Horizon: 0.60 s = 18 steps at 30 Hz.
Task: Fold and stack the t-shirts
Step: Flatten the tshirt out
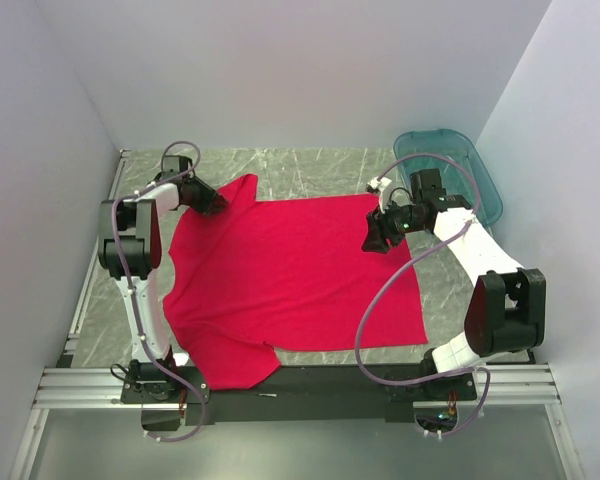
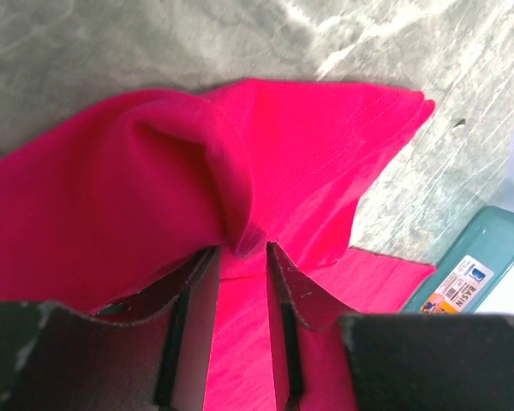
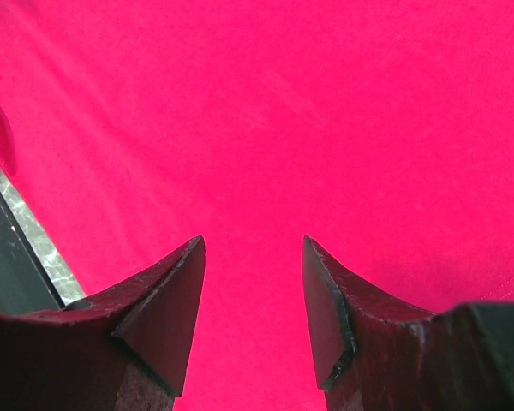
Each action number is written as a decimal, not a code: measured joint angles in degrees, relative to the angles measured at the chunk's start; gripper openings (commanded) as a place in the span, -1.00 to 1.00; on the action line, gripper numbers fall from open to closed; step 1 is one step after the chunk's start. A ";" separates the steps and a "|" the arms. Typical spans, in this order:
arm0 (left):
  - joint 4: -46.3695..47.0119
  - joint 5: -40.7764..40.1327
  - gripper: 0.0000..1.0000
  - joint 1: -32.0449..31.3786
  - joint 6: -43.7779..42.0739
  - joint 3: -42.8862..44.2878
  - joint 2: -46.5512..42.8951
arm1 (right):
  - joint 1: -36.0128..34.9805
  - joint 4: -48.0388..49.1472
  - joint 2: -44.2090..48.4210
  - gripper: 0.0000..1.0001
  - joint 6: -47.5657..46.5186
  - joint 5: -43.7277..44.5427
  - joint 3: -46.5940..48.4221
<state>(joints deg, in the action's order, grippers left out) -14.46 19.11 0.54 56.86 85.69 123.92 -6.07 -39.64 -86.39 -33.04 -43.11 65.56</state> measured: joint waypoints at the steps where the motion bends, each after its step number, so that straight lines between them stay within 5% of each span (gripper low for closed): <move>1: -0.02 0.04 -0.33 0.00 0.04 0.28 0.20 | 0.00 0.00 0.00 0.13 0.00 0.00 0.00; 18: -0.02 0.09 -0.44 -1.73 0.46 2.71 0.85 | 0.11 0.00 -0.55 0.13 -0.02 0.00 0.00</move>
<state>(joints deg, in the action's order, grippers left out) -14.48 19.20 -1.19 57.32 88.40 124.77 -5.96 -39.64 -86.94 -33.06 -43.11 65.56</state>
